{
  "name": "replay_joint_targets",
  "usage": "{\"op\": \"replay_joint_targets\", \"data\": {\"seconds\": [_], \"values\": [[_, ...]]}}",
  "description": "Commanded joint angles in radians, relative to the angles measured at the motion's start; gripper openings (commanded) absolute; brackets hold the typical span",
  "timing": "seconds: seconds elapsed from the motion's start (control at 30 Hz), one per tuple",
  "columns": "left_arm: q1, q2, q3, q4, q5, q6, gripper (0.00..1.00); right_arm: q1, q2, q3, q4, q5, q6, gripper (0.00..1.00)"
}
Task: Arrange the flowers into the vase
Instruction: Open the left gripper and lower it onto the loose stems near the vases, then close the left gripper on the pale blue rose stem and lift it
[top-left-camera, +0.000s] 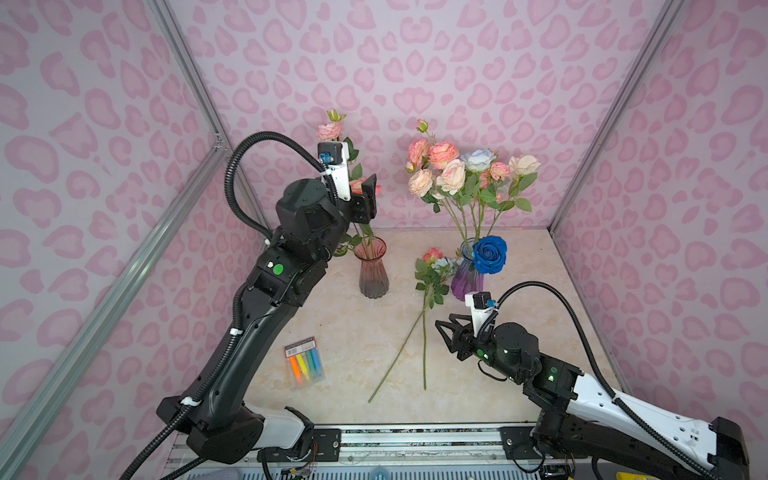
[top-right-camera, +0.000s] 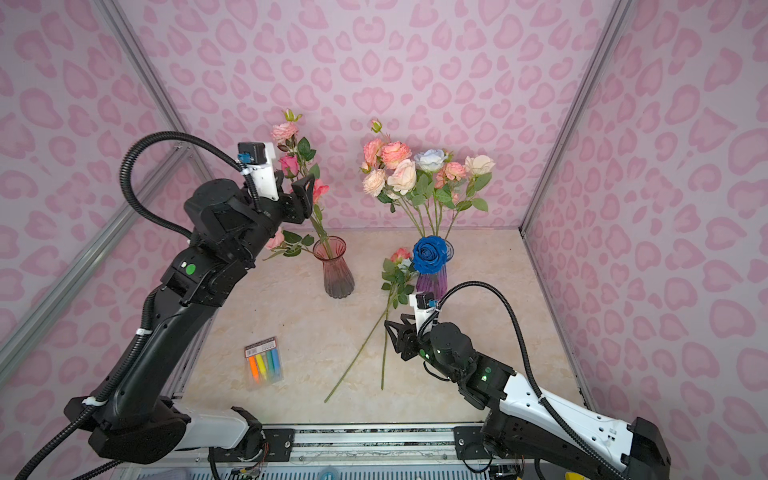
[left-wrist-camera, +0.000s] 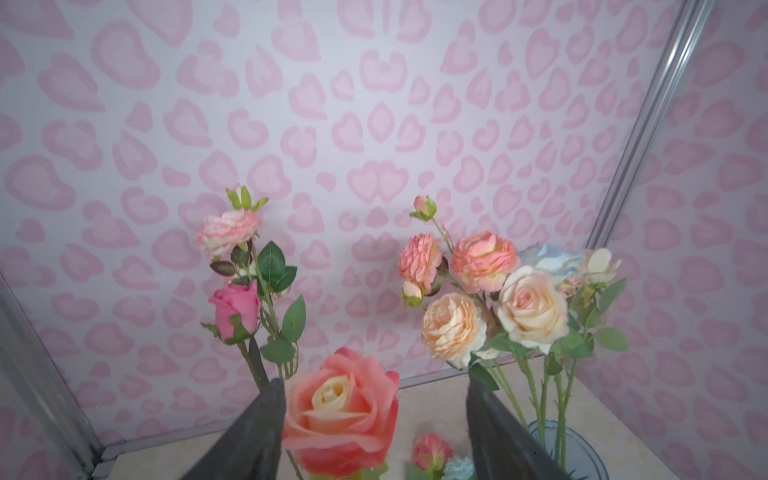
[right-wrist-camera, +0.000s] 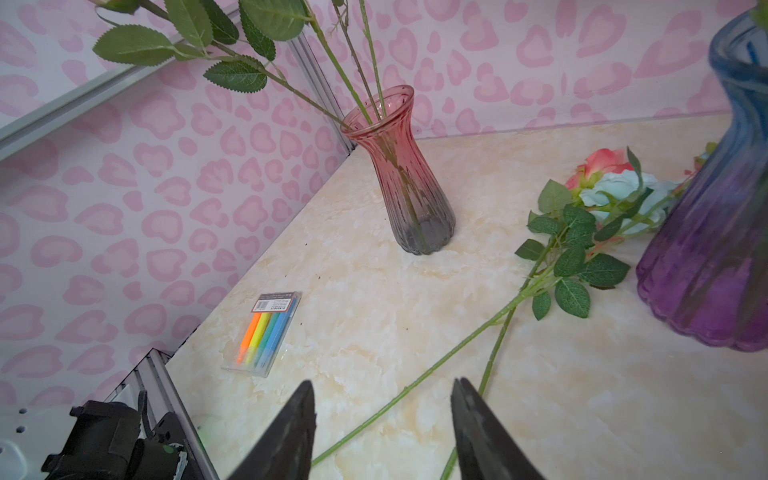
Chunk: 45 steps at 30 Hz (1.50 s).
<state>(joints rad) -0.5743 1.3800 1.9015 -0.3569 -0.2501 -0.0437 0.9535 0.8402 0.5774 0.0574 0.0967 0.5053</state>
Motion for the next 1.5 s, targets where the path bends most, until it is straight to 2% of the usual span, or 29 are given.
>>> {"op": "replay_joint_targets", "data": {"seconds": [0.0, 0.1, 0.2, 0.23, 0.27, 0.3, 0.37, 0.47, 0.67, 0.77, 0.9, 1.0, 1.07, 1.23, 1.4, 1.47], "values": [[-0.015, -0.022, 0.069, -0.086, 0.114, 0.044, 0.70, 0.002, 0.007, 0.002, 0.035, -0.009, 0.009, 0.54], [-0.083, -0.064, 0.054, -0.103, 0.140, 0.072, 0.69, 0.004, 0.010, 0.001, 0.032, 0.011, 0.009, 0.54], [-0.262, -0.079, 0.002, -0.142, 0.018, 0.159, 0.66, 0.003, -0.006, 0.003, 0.011, 0.042, 0.011, 0.54], [-0.311, -0.081, -0.026, -0.150, -0.022, 0.164, 0.65, 0.004, -0.013, 0.006, -0.005, 0.056, 0.013, 0.54], [-0.340, -0.089, -0.071, -0.161, -0.012, 0.133, 0.63, 0.002, -0.024, 0.010, -0.026, 0.068, 0.013, 0.54], [-0.344, -0.107, -0.138, -0.153, 0.028, 0.075, 0.58, 0.003, -0.035, 0.010, -0.045, 0.083, 0.010, 0.54], [-0.352, -0.146, -0.300, -0.095, 0.035, -0.002, 0.48, 0.003, -0.063, 0.007, -0.085, 0.121, 0.010, 0.53], [-0.352, -0.167, -0.513, -0.034, 0.020, -0.098, 0.47, -0.008, -0.118, -0.013, -0.138, 0.167, 0.011, 0.52], [-0.351, -0.044, -0.671, -0.021, 0.037, -0.188, 0.47, -0.066, -0.206, -0.029, -0.237, 0.178, 0.019, 0.52], [-0.352, 0.025, -0.675, -0.011, 0.037, -0.184, 0.47, -0.092, -0.237, -0.035, -0.254, 0.168, 0.022, 0.52], [-0.366, 0.149, -0.659, -0.009, -0.057, -0.136, 0.48, -0.118, -0.250, -0.047, -0.252, 0.152, 0.025, 0.53], [-0.348, 0.284, -0.662, 0.028, -0.014, -0.155, 0.51, -0.142, -0.243, -0.057, -0.240, 0.124, 0.027, 0.53], [-0.322, 0.389, -0.634, 0.038, 0.057, -0.167, 0.53, -0.158, -0.240, -0.062, -0.233, 0.104, 0.027, 0.54], [-0.287, 0.554, -0.562, 0.040, 0.101, -0.174, 0.53, -0.186, -0.251, -0.066, -0.243, 0.080, 0.027, 0.55], [-0.263, 0.630, -0.513, 0.056, 0.122, -0.178, 0.44, -0.211, -0.275, -0.083, -0.244, 0.070, 0.031, 0.55], [-0.250, 0.657, -0.499, 0.055, 0.126, -0.183, 0.31, -0.222, -0.275, -0.088, -0.238, 0.056, 0.034, 0.55]]}}
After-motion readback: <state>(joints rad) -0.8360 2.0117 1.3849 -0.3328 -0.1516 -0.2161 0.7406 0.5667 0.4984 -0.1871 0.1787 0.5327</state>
